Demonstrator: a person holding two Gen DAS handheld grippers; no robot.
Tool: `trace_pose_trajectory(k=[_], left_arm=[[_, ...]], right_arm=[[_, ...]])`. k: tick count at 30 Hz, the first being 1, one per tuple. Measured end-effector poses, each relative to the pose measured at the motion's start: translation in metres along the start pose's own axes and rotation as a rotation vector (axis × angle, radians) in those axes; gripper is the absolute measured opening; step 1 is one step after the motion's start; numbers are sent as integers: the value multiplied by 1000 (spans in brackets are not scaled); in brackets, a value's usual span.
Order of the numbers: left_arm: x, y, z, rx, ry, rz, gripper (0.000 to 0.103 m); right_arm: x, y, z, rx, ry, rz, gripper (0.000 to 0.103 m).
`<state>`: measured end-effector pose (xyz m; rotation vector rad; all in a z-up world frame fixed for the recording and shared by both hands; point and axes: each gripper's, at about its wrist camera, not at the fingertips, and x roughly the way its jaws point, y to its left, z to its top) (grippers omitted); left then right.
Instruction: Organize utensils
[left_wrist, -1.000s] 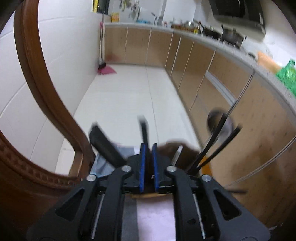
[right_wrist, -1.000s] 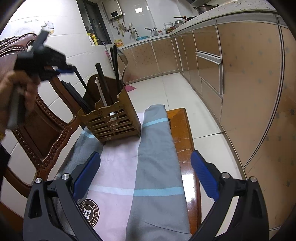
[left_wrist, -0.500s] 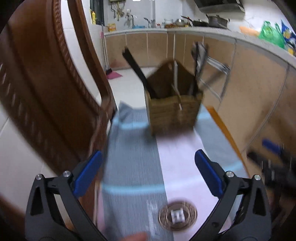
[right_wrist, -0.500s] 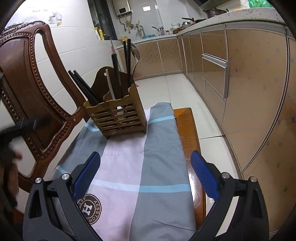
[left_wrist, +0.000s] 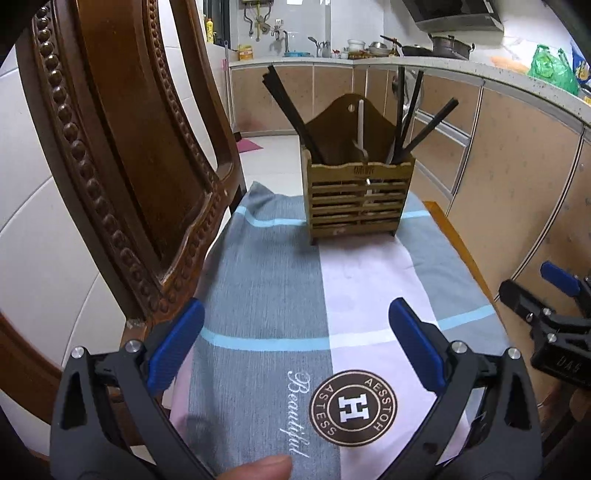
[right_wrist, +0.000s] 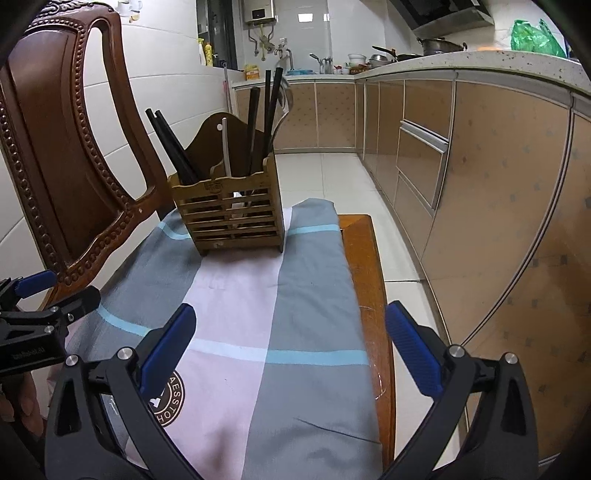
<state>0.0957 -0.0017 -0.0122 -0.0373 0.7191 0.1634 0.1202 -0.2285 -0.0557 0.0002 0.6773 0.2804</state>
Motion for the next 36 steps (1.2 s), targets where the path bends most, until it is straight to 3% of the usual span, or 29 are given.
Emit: trace_pose_trajectory(k=[36], left_arm=[[1,-2,0,-6,-1,-30,99]], right_arm=[[-1,2,-1,13,-14,-16,100]])
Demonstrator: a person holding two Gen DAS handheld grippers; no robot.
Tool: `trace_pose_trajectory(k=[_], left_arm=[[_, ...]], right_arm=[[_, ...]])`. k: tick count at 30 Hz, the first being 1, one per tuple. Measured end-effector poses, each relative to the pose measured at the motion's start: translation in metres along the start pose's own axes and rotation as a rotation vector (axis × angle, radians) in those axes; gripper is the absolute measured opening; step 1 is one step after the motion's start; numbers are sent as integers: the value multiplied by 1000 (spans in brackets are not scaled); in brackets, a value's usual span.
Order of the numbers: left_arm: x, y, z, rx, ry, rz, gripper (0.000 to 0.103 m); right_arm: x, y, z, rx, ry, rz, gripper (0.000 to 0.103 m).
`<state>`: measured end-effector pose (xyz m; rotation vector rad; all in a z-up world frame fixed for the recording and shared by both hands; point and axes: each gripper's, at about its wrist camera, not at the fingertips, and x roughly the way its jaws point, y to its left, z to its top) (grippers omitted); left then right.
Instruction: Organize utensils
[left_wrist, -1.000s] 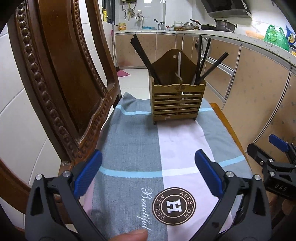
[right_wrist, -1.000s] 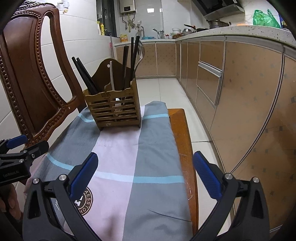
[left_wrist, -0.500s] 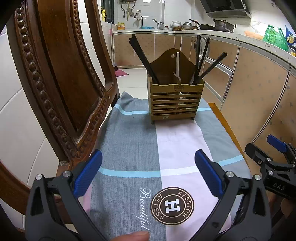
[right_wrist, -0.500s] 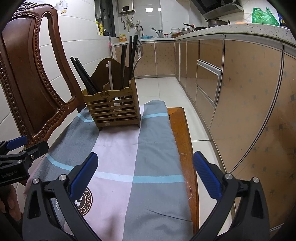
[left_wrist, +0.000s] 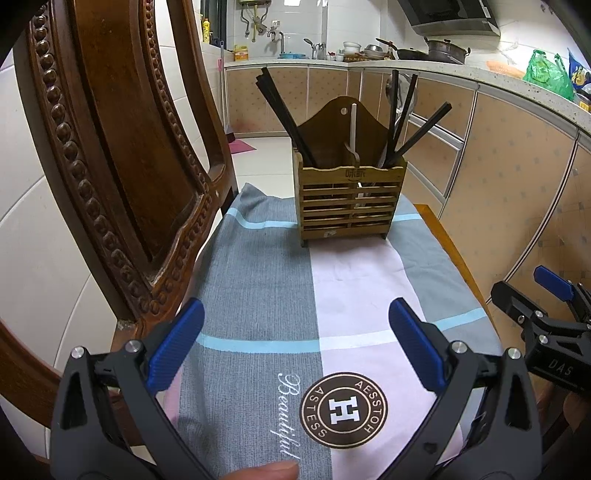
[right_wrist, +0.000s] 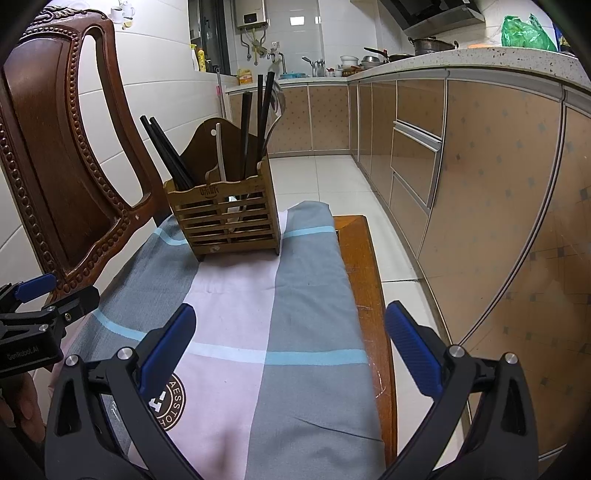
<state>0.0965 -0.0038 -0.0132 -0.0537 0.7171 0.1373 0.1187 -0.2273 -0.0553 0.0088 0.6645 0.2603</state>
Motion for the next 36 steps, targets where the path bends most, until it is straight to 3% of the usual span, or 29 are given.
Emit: trace_pose_trajectory(k=[36], left_arm=[[1,1,-1,-12,7,-10,99]], right_arm=[[1,-3,-2,1,7,0,100]])
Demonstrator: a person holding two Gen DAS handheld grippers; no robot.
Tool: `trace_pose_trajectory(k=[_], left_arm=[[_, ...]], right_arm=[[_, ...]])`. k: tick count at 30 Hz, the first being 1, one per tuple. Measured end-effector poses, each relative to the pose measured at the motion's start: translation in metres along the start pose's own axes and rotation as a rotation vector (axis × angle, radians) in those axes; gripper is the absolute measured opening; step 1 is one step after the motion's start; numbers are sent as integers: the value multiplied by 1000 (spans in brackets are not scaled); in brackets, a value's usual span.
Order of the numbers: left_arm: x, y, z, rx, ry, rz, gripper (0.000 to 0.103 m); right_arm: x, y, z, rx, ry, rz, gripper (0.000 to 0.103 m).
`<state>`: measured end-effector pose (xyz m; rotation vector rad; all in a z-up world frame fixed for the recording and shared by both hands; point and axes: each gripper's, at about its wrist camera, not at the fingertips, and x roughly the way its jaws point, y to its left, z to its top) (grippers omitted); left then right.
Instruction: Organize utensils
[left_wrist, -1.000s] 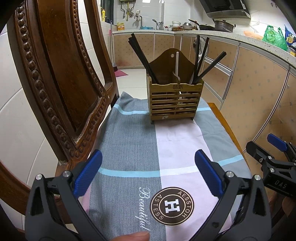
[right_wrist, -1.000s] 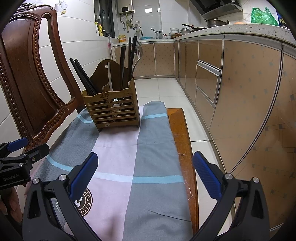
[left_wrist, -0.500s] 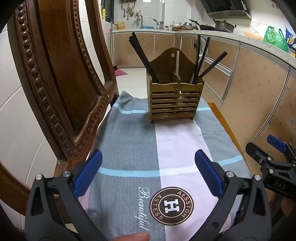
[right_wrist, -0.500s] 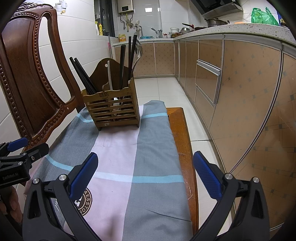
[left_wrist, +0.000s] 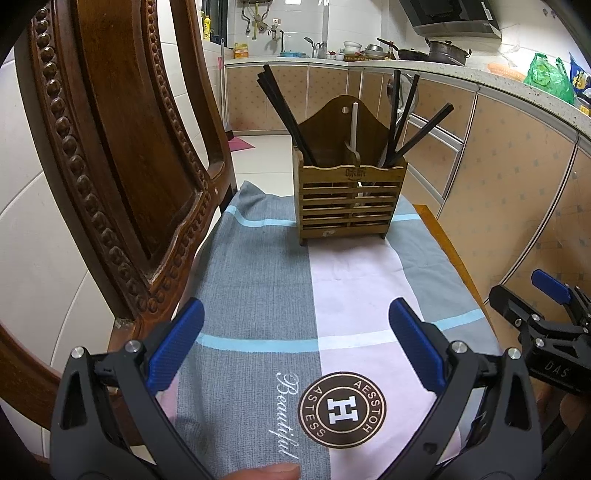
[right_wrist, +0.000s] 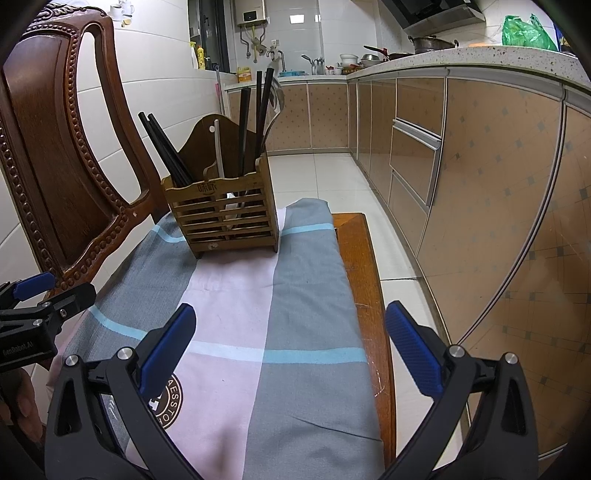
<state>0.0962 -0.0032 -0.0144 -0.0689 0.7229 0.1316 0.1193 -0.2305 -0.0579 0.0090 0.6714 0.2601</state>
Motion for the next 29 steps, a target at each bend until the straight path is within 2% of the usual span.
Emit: trace_pose_trajectory(k=[17,29], left_arm=[[-1,0,-1,13,-12,10,99],[2,3,1,-9,18,-9,99]], right_arm=[[1,0,-1,-3,4,1,100],[1,-1,-2,-6,8,2,100]])
